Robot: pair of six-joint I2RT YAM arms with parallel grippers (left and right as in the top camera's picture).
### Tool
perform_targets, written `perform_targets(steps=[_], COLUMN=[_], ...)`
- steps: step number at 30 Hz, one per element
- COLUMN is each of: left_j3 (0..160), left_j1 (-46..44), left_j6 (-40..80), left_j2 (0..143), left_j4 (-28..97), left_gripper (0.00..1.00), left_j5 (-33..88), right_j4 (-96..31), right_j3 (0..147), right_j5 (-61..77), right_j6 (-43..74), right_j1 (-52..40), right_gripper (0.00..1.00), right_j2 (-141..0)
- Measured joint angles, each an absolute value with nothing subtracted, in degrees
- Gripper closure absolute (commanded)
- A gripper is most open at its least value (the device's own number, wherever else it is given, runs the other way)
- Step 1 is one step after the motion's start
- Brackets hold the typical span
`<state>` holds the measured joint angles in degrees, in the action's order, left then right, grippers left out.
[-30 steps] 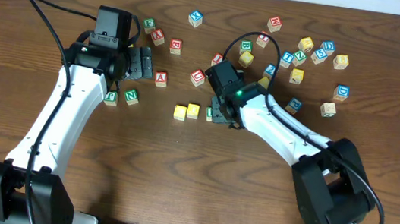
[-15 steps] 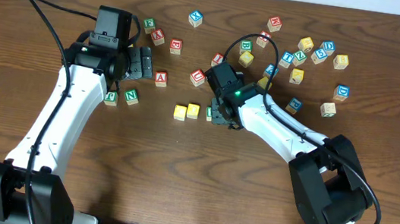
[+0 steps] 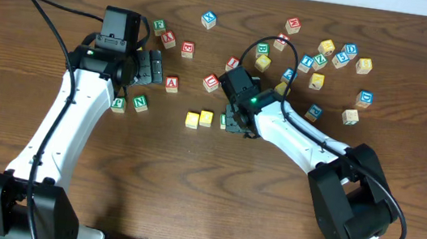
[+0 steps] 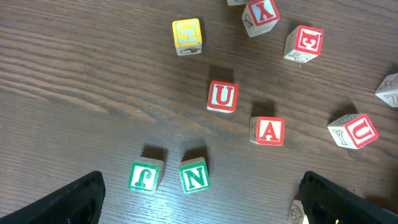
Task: Spell out CORL
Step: 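Lower the blue L block beside the green R block at row end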
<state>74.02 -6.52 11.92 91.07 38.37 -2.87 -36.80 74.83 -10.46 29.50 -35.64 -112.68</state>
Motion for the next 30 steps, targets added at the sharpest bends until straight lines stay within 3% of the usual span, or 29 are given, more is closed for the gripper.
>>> perform_targets(steps=[19, 30], left_j3=[74.02, 74.02], left_j1=[-6.52, -6.52], left_j6=[11.92, 11.92], left_j2=[91.07, 91.07], left_j4=[38.37, 38.37], left_gripper=[0.02, 0.02], left_j5=[-2.87, -2.87], right_j4=[-33.98, -33.85], right_j3=[73.36, 73.25], right_j5=[-10.55, -10.9], right_j6=[31.0, 31.24], right_j1=[-36.27, -36.29], right_gripper=[0.97, 0.68], right_j2=[-112.53, -112.53])
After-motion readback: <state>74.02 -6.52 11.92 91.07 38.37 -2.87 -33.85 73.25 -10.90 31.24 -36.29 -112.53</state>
